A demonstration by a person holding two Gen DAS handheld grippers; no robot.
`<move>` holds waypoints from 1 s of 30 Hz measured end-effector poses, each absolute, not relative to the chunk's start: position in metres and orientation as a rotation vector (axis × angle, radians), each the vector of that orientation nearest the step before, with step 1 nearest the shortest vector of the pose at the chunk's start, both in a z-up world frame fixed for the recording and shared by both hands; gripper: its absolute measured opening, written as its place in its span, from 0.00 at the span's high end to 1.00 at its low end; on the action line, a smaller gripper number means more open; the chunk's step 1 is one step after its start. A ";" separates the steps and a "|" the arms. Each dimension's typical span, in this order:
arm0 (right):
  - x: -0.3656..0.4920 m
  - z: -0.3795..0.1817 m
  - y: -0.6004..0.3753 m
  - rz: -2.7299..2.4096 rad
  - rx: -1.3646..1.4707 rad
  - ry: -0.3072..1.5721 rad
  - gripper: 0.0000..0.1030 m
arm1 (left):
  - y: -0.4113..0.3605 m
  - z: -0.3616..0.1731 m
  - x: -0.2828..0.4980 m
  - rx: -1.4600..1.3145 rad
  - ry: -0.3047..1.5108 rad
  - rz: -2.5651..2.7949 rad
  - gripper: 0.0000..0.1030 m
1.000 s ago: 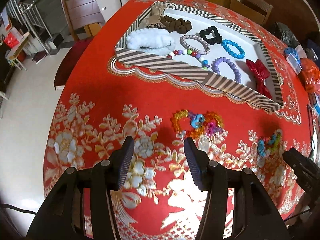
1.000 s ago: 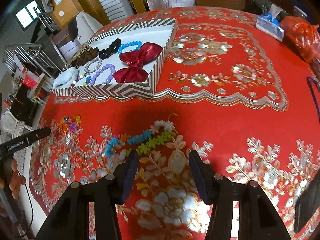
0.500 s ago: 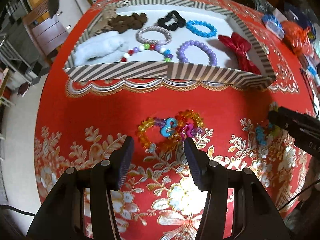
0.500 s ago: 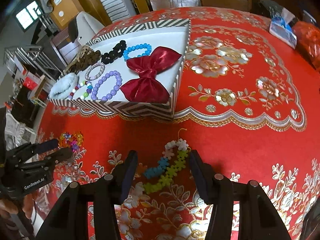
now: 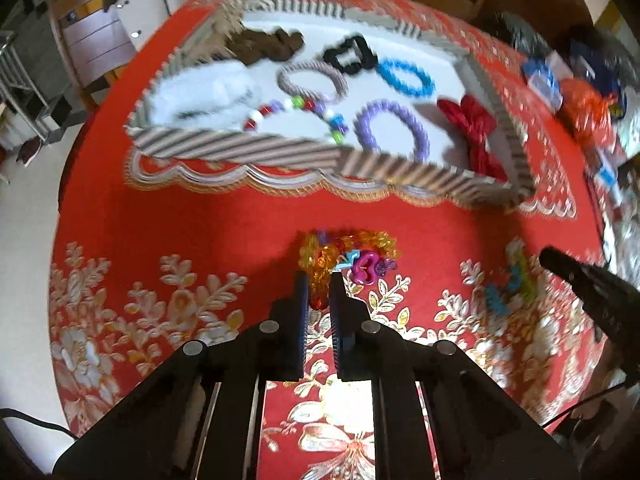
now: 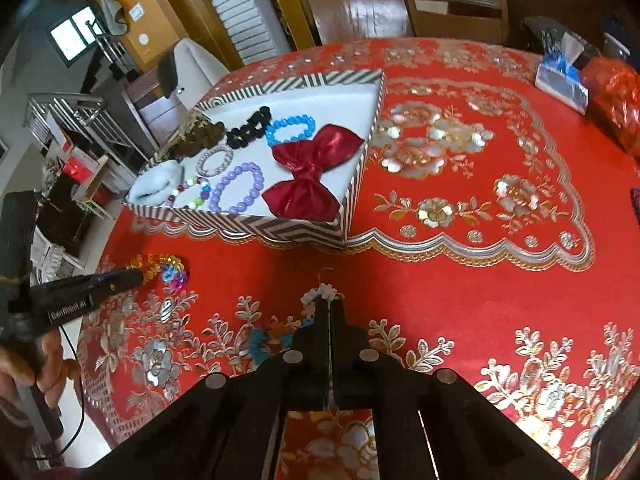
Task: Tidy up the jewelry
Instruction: 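Grasp amber heart-charm bracelet with left gripper while right gripper grasps blue-green flower strand, then carry amber bracelet and flower strand into the tray, opening both grippers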
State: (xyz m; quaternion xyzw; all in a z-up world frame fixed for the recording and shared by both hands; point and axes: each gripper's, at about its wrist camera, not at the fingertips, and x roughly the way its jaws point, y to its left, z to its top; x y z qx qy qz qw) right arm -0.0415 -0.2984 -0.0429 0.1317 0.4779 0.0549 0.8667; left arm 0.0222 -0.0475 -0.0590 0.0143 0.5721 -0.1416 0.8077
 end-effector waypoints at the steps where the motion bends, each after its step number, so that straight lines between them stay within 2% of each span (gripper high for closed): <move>1: -0.043 -0.041 -0.298 0.118 0.267 1.001 0.99 | -0.044 -0.054 0.021 0.023 1.213 -0.301 0.92; 4: -0.042 -0.045 -0.296 0.124 0.242 1.018 0.97 | -0.040 -0.041 0.023 0.008 1.197 -0.300 0.92; 6: -0.040 -0.052 -0.293 0.107 0.215 1.054 0.81 | -0.036 -0.034 0.022 -0.003 1.184 -0.291 0.92; 7: -0.039 -0.055 -0.290 0.112 0.210 1.058 0.67 | -0.032 -0.029 0.020 -0.010 1.180 -0.290 0.92; 8: -0.040 -0.057 -0.288 0.117 0.208 1.062 0.64 | -0.029 -0.023 0.016 -0.021 1.175 -0.290 0.92; 12: -0.038 -0.073 -0.278 0.079 0.147 1.105 0.66 | -0.025 -0.013 0.010 -0.026 1.157 -0.289 0.92; 14: -0.039 -0.073 -0.279 0.081 0.139 1.079 0.80 | -0.023 -0.009 0.006 -0.027 1.150 -0.284 0.92; 16: -0.037 -0.072 -0.281 0.094 0.139 1.080 0.88 | -0.018 -0.005 0.005 -0.036 1.146 -0.276 0.92; 21: -0.043 -0.055 -0.284 0.133 0.163 1.043 0.88 | -0.012 0.000 0.006 -0.062 1.147 -0.256 0.92; 30: -0.050 0.029 -0.288 0.183 0.159 0.871 0.88 | -0.015 0.034 0.012 -0.070 1.086 -0.274 0.92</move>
